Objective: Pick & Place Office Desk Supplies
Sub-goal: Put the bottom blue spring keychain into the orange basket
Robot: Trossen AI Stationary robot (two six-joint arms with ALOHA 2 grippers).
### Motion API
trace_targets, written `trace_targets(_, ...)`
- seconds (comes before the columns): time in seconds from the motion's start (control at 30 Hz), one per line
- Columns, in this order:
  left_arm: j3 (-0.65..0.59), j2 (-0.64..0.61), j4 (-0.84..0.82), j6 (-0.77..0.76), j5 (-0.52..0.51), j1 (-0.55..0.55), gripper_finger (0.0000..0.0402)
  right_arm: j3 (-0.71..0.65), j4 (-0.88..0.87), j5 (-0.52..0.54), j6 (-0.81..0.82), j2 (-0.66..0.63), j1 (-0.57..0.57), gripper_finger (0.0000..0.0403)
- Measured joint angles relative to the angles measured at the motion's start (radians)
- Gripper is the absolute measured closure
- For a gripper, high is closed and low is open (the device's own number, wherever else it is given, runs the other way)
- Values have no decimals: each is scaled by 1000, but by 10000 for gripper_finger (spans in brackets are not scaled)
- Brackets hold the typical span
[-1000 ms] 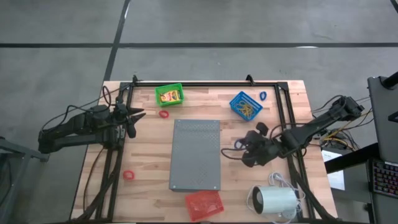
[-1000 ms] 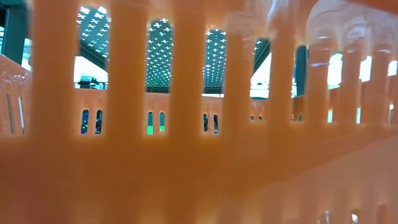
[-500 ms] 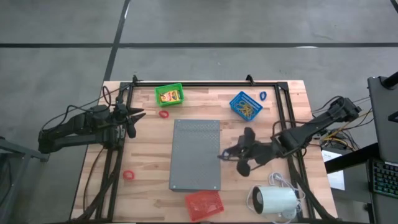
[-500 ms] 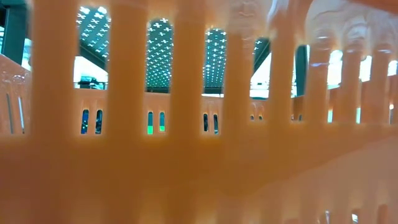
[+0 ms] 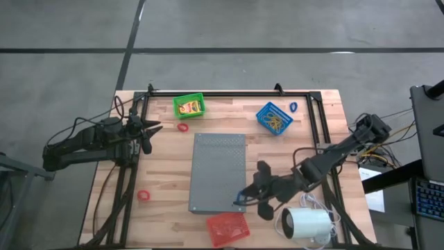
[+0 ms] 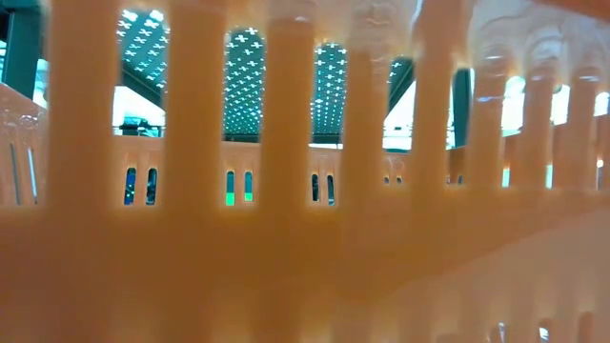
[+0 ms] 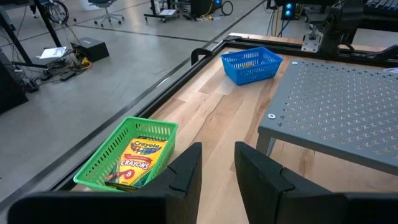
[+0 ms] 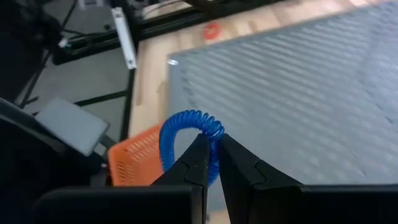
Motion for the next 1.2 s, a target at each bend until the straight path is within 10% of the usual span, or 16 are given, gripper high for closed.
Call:
trace_targets(0.53, 0, 0, 0, 0, 0, 0, 303, 352, -201, -13, 41, 277, 104, 380)
trace_targets(1.2, 0, 0, 0, 0, 0, 0, 303, 377, -226, -88, 198, 439, 107, 380)
